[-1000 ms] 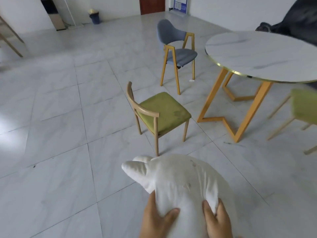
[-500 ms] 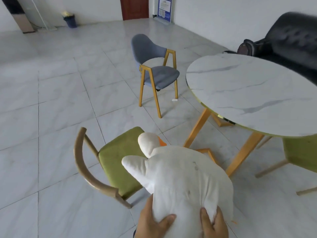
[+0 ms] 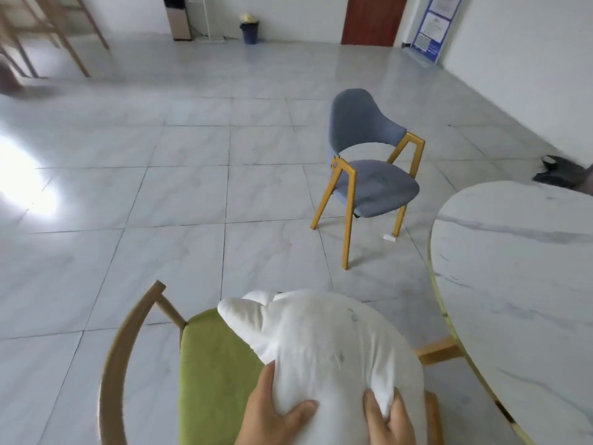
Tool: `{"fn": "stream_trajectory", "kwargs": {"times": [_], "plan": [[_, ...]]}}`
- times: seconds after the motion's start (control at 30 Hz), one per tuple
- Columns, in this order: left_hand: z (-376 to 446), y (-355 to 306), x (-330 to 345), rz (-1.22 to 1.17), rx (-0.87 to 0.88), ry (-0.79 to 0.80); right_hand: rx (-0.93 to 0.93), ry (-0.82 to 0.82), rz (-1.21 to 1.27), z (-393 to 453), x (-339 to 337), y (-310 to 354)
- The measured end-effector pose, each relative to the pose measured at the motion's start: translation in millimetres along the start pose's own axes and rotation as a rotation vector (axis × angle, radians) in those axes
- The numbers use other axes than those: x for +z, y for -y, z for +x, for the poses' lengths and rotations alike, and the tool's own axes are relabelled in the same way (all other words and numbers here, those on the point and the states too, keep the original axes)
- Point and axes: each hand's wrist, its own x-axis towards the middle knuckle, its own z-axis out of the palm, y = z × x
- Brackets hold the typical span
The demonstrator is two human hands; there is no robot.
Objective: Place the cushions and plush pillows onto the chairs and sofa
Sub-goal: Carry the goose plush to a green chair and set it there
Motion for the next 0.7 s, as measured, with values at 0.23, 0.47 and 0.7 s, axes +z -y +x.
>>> {"fn": "stream_trajectory", "kwargs": {"times": [0.23, 0.47, 0.7], "plan": [[42.7, -16.3, -2.9, -0.037, -0.105, -0.407, -0.226, 0.746, -0.150, 99.1, 48.8, 46.5], [27.7, 12.1, 19.8, -0.142, -0.309, -0.748, -0.252, 1.234, -0.403, 125.7, 93.0, 19.1], [1.9, 116.6, 45.8, -0.179, -0.799, -0.711, -0.287, 1.670, -1.056, 119.9, 137.9, -33.9]]}}
